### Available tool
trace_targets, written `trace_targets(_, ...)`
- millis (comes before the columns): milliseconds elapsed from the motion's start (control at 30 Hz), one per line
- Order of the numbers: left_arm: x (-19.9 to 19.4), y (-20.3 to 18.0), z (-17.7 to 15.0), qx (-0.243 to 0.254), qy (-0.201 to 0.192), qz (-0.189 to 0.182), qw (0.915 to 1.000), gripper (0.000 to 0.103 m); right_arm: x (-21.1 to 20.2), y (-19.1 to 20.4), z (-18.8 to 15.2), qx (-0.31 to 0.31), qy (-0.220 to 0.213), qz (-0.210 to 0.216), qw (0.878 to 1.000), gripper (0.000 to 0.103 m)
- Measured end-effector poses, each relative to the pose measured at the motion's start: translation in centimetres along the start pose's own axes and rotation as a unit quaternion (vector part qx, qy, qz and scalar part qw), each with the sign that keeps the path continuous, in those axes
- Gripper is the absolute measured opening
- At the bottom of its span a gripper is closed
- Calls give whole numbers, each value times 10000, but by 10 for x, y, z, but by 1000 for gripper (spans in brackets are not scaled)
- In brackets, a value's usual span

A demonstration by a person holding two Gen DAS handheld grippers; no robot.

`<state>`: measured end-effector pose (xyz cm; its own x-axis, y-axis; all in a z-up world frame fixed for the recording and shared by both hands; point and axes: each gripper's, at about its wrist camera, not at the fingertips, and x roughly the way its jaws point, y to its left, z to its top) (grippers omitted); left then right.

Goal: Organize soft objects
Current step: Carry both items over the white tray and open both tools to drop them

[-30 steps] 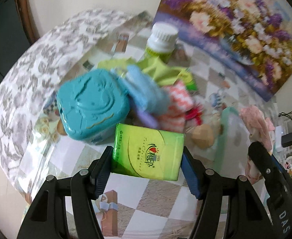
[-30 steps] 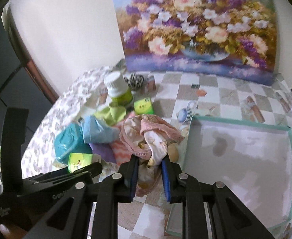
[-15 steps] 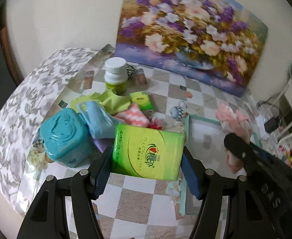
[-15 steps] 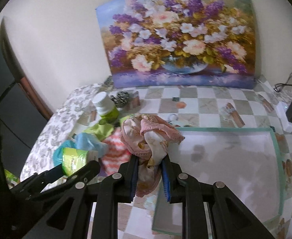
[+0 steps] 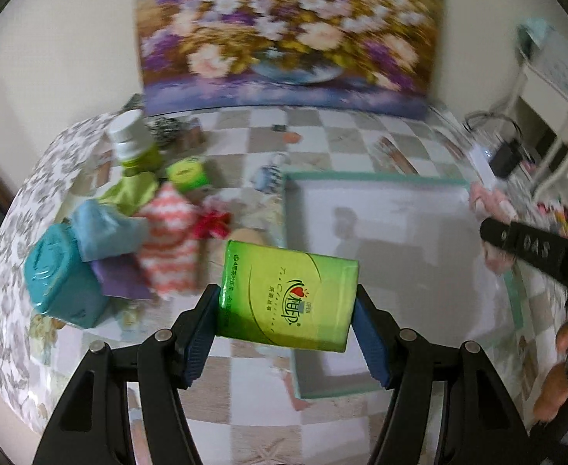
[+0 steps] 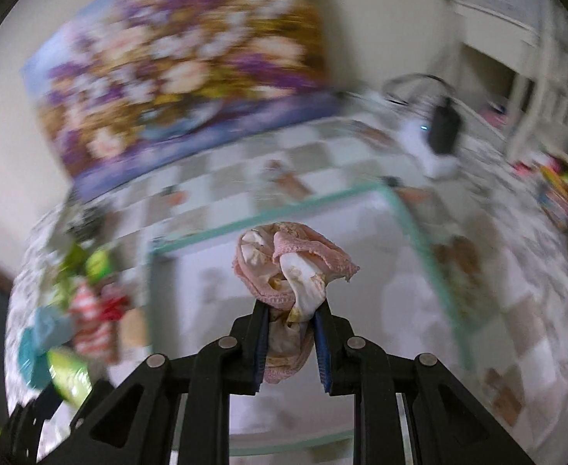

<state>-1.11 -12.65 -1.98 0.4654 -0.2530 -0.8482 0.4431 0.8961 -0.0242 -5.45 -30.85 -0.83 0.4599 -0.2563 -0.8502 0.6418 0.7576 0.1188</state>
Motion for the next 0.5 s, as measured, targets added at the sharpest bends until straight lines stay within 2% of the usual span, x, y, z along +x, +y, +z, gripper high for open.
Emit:
trace_targets(200, 10, -31, -6, 511, 30, 1, 9987, 67, 13, -38, -2, 617, 285, -314, 9972, 23)
trace_targets(367, 26, -42, -6, 740, 96, 45, 9972, 67, 24, -45, -9, 700, 477, -437, 9954, 23)
trace_targets(500, 38, -42, -5, 731, 206, 71, 9971, 67, 33, -39, -15, 601, 634, -475, 9950, 23)
